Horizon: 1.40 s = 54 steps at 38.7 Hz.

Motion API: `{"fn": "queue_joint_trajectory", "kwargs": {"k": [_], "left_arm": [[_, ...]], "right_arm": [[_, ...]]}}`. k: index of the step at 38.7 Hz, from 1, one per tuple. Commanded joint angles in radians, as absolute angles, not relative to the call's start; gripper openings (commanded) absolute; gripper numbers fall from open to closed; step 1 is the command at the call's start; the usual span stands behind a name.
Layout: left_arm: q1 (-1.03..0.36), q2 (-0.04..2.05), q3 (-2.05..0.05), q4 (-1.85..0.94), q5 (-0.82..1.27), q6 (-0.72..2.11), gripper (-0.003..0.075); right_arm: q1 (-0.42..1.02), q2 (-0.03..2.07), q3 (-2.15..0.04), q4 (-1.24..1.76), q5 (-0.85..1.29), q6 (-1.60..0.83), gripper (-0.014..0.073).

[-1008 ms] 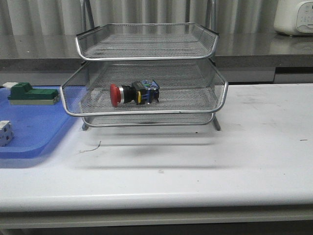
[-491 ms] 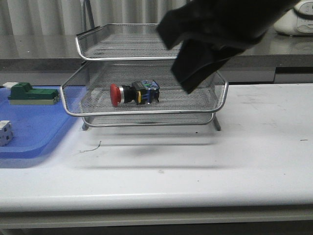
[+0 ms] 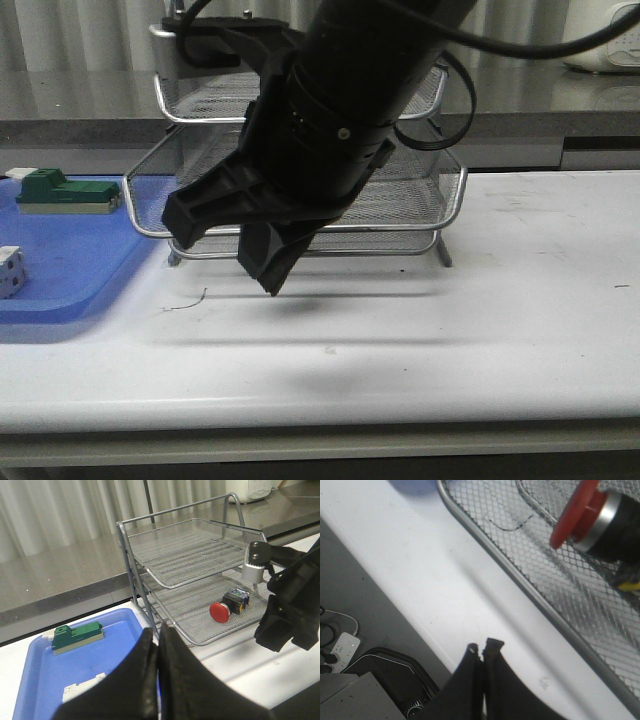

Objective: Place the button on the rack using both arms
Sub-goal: 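Push the middle mesh tier back in with the right gripper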

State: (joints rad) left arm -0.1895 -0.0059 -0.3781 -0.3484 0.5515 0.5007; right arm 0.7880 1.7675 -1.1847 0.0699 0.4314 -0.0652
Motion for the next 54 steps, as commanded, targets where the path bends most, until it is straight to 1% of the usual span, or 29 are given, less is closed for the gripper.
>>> {"fn": "queue_joint_trajectory", "kwargs": {"k": [1,38,54], "left_arm": [[-0.186,-0.014,-0.403,-0.372,0.471,0.491,-0.0019],[-0.186,-0.014,-0.403,-0.372,0.471,0.491,-0.0019],[-0.186,-0.014,-0.403,-0.372,0.471,0.491,-0.0019]], "right_arm": [[0.772,1.762,-1.246,0.064,0.401,-0.068,-0.0061],[0.644,1.916,-1.447,0.055,0.402,-0.068,-0.0061],[0.615,1.916,-1.462,0.054,0.410,-0.068,-0.0061]]}}
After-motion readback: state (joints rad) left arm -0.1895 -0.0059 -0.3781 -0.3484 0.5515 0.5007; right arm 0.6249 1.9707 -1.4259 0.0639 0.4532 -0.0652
